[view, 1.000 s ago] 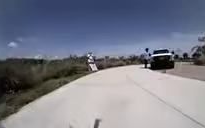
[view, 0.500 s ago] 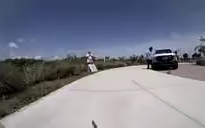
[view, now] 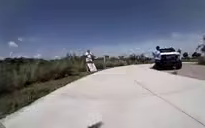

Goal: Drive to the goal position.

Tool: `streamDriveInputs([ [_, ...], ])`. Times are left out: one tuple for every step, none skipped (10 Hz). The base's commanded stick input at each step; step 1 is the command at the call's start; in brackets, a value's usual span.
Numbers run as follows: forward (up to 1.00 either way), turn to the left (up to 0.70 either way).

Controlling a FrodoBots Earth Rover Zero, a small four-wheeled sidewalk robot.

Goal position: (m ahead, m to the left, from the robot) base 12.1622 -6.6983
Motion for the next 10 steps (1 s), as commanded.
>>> streamDriveInputs([
  [0.85, 0.00],
  [0.85, 0.00],
  [0.85, 0.00],
  [0.85, 0.00],
  [0.85, 0.00],
  [0.85, 0.00],
  [0.85, -0.34],
  [0.85, -0.34],
  [0.85, -0.32],
  [0.85, -0.01],
])
